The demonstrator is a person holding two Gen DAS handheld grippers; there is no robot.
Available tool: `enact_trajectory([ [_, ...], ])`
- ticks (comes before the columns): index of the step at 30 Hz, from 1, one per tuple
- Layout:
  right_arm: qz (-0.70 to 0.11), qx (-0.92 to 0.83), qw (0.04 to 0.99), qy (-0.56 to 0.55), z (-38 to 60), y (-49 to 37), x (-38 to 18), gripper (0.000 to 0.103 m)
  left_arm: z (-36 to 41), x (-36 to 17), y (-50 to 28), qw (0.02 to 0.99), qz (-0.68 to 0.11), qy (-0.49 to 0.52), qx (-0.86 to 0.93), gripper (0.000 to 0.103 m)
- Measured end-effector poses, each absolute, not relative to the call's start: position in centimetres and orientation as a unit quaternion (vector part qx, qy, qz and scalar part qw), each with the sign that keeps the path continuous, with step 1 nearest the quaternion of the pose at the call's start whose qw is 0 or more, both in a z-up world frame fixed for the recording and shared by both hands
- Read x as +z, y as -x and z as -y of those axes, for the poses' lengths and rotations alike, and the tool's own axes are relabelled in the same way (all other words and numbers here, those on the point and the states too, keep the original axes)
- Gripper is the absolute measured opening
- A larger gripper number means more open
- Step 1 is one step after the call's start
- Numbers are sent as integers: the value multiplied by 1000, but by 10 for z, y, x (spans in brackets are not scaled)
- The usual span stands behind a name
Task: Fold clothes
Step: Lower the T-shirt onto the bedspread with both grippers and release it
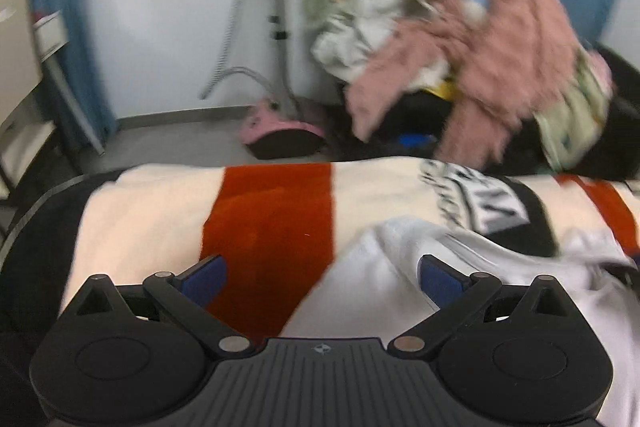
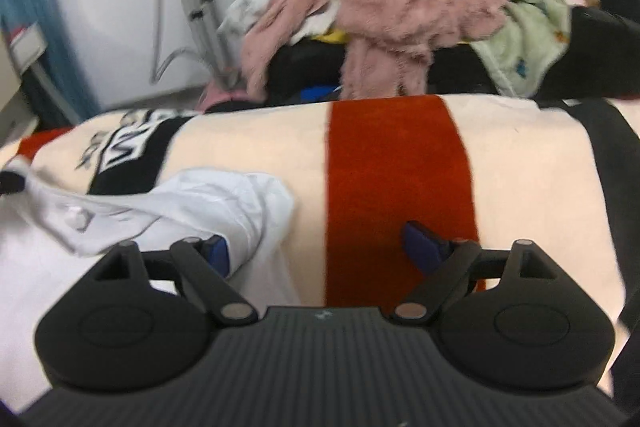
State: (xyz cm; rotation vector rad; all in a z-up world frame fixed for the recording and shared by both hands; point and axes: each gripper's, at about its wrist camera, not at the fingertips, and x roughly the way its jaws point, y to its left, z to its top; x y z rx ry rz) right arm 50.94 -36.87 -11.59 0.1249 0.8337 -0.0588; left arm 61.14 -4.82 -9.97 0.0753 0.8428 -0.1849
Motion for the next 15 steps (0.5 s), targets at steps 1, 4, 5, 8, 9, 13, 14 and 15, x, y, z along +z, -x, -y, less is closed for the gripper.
enact_trajectory([
  [1,-405,-16,912,-58,365,-507,-111,86,47,-91,-603,908,-405,-43,-99,103],
  [4,-392,1,917,-70,353,-478,-84,86,50,-56,-563,919,-374,-63,-107,103],
  [5,-382,6,921,-76,348,-464,-76,86,50,-46,-547,923,-362,-64,-108,103],
  [8,-344,15,935,-81,332,-415,-52,86,48,-16,-491,935,-330,-65,-113,103],
  [9,-331,13,940,-79,327,-397,-43,86,48,-7,-471,938,-321,-63,-112,103],
  [13,-291,18,952,-94,314,-326,-16,86,42,32,-373,952,-282,-35,-112,103],
  [14,-283,20,954,-98,311,-307,-10,86,38,39,-345,955,-275,-27,-111,103],
  [15,-274,21,957,-98,308,-287,-4,86,35,44,-321,957,-267,-20,-109,103],
])
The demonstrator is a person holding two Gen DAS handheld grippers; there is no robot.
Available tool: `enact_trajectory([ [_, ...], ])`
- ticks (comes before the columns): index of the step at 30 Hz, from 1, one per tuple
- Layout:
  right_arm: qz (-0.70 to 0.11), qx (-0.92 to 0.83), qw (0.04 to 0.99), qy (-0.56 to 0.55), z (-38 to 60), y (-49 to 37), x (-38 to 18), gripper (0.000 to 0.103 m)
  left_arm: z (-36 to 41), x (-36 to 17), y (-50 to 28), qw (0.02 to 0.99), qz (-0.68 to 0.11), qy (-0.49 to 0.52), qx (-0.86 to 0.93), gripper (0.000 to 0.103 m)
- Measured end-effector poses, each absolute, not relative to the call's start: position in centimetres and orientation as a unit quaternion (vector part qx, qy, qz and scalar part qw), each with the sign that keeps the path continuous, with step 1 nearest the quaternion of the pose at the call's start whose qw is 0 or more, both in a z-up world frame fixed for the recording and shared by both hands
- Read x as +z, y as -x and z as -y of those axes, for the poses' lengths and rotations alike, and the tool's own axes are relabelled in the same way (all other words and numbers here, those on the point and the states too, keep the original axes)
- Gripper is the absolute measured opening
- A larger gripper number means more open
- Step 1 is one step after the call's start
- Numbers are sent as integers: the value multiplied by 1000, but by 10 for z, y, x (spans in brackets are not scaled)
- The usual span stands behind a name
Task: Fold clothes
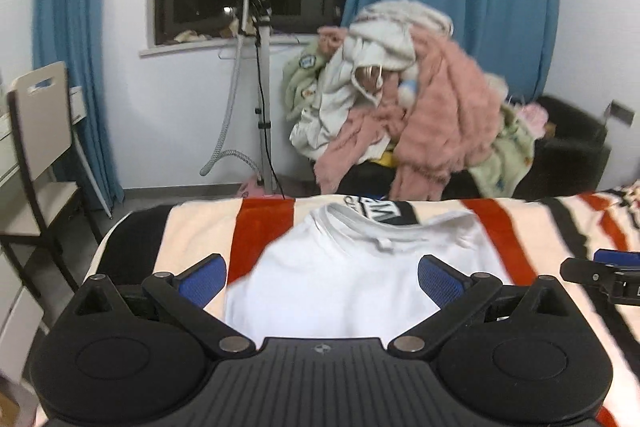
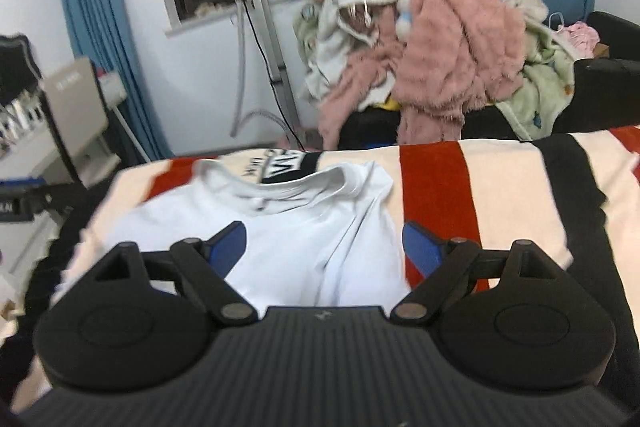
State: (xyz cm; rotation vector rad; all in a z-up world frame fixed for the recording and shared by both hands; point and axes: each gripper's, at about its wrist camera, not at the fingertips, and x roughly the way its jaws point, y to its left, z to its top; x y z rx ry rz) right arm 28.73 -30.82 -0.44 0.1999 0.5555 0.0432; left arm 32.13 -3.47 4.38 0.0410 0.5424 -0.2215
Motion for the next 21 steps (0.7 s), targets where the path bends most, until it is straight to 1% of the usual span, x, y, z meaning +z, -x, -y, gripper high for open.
enact_trajectory([
  [7,-220,21,971,-96,288,-160,25,86,17,69,-177,968,-233,19,-93,103],
  [11,-198,11,974,-110,281,-117,40,86,7,90,-124,973,-218,18,-78,103],
  [13,-190,6,974,-121,278,-103,47,86,0,99,-109,974,-215,20,-70,103],
  [15,-181,0,974,-132,275,-89,54,86,-11,106,-101,972,-224,45,-61,103],
  [19,-174,13,970,-168,269,-72,55,86,-36,108,-106,954,-261,145,-38,103],
  [21,-173,20,968,-179,266,-66,47,86,-48,102,-110,944,-268,189,-35,100],
])
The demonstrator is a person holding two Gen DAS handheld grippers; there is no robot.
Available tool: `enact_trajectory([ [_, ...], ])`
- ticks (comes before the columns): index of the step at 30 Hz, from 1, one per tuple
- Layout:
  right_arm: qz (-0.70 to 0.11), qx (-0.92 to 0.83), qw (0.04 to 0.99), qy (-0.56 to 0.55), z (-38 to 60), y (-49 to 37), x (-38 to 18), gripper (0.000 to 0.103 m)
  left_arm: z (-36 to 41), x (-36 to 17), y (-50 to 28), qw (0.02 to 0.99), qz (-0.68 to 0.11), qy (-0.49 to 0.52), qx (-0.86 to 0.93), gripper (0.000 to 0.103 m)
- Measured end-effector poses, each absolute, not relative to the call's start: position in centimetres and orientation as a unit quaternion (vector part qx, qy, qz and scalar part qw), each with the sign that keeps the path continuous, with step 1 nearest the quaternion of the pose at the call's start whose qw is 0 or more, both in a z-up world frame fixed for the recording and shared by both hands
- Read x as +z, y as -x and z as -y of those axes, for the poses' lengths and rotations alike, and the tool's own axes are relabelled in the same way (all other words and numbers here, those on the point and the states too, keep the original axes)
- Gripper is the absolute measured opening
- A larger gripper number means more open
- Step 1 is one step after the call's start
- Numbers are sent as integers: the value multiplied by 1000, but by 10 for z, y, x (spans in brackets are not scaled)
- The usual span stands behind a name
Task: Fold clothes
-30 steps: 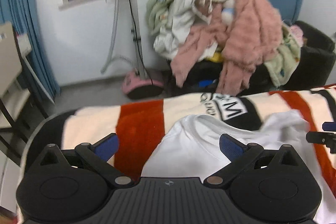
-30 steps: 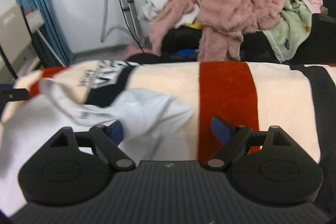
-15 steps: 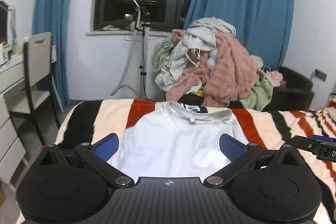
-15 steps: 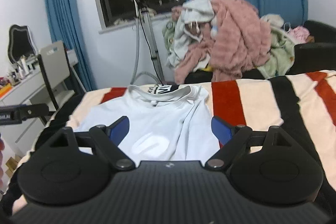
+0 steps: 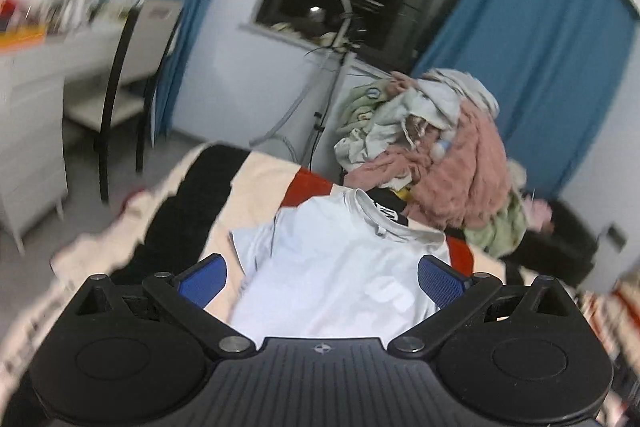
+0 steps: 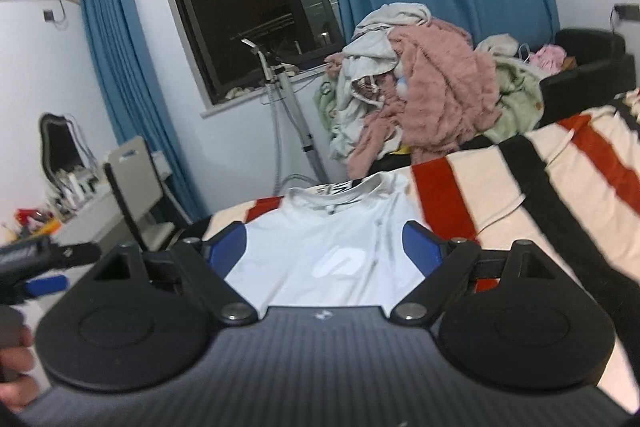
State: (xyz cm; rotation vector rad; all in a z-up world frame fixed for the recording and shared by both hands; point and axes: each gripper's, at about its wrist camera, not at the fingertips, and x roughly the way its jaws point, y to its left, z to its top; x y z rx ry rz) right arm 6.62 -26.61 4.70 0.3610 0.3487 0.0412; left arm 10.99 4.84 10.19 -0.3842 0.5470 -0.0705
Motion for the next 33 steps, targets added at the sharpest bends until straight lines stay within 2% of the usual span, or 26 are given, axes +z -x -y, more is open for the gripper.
enact_trajectory([
  [7,-191,16,960,-206,273,-67,-12,86,-73,32,-162,931,-282,232,-6,84],
  [12,-198,10,959,-203,281,-92,-52,86,-83,-33,-223,912,-293,287,19,63],
  [16,-208,14,955,-210,287,-116,-80,86,-88,-67,-278,912,-283,296,27,62],
  [17,-212,15,954,-212,288,-123,-86,86,-88,-77,-292,913,-282,294,36,57],
  [19,-218,11,951,-220,289,-135,-96,86,-90,-91,-313,907,-285,306,47,41],
  [21,-225,9,946,-232,291,-146,-104,86,-91,-103,-329,901,-290,321,36,18],
  [22,-228,10,944,-238,291,-151,-107,86,-91,-107,-335,898,-294,326,25,16],
  [23,-231,11,943,-237,291,-154,-109,86,-90,-109,-343,895,-305,324,-11,15],
  [24,-234,10,944,-234,289,-157,-111,86,-90,-108,-351,893,-317,317,-41,8],
  [27,-235,4,944,-233,288,-159,-112,86,-89,-91,-368,907,-327,262,-52,4],
  [29,-219,4,950,-224,286,-156,-107,86,-93,-75,-382,914,-331,229,-45,3],
  [33,-198,-2,958,-207,282,-154,-100,86,-116,-16,-415,945,-279,170,32,3],
])
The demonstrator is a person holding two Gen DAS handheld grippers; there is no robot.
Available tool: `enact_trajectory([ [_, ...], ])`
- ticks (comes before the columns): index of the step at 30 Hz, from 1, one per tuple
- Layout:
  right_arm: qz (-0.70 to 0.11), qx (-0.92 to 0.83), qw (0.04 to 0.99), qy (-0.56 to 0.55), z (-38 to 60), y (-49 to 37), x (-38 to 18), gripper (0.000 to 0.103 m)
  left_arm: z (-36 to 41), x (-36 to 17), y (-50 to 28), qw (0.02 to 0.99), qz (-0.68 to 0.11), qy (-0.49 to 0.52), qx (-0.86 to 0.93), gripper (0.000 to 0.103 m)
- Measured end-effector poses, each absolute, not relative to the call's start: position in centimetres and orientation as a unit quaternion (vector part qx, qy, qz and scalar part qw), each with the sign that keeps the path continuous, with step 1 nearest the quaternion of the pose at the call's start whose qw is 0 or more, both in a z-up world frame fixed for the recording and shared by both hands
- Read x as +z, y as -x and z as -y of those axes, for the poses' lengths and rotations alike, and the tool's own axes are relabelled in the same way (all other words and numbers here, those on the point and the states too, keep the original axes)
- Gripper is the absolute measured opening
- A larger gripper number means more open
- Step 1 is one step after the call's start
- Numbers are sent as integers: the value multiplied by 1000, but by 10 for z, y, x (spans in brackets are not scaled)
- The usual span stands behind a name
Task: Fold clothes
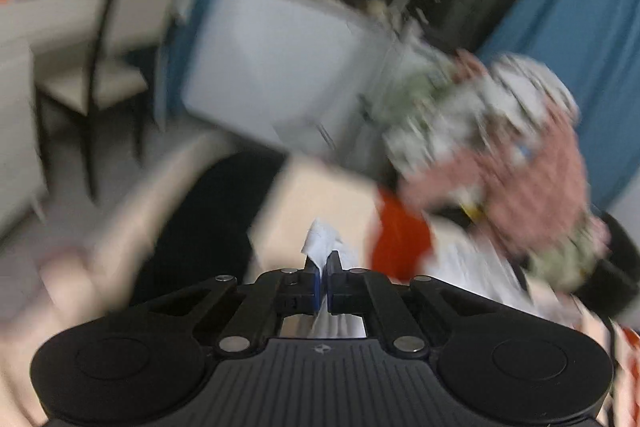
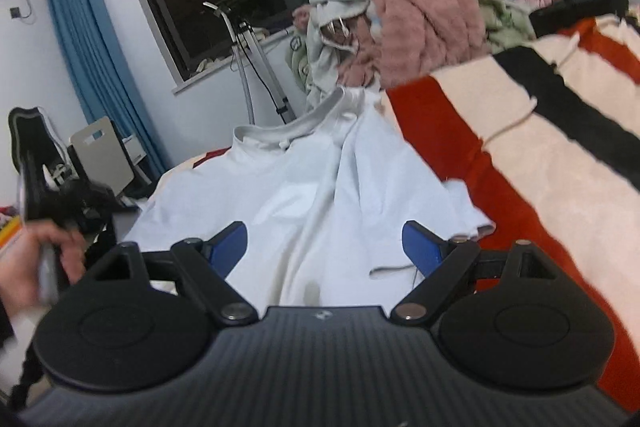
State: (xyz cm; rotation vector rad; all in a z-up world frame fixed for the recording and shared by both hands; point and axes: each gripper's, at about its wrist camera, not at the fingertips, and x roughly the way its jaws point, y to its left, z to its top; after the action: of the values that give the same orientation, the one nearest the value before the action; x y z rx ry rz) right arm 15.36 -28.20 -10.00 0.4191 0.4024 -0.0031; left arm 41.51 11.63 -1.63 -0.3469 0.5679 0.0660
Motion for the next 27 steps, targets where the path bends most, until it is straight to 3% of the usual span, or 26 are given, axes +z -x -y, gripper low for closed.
enact_trajectory([
  [3,-200,-10,958,-204,281,-160,-101,86,-130,12,-446,953,-256,117,109,3],
  [8,-212,-14,958,-194,277,-174,-109,86,-138,-15,-482,943,-281,86,157,5],
  [10,-212,-14,959,-185,275,-176,-111,86,-137,-31,-485,941,-291,91,145,17],
  [12,-209,-13,962,-173,273,-178,-112,86,-137,-41,-483,939,-299,84,149,44],
  [14,-208,-11,964,-165,271,-179,-114,86,-135,-44,-468,938,-301,93,143,52],
  [17,-212,-1,963,-167,270,-179,-114,86,-131,-44,-420,937,-311,116,114,64],
  [27,-185,17,973,-136,262,-152,-98,86,-105,-50,-171,922,-363,136,25,67],
])
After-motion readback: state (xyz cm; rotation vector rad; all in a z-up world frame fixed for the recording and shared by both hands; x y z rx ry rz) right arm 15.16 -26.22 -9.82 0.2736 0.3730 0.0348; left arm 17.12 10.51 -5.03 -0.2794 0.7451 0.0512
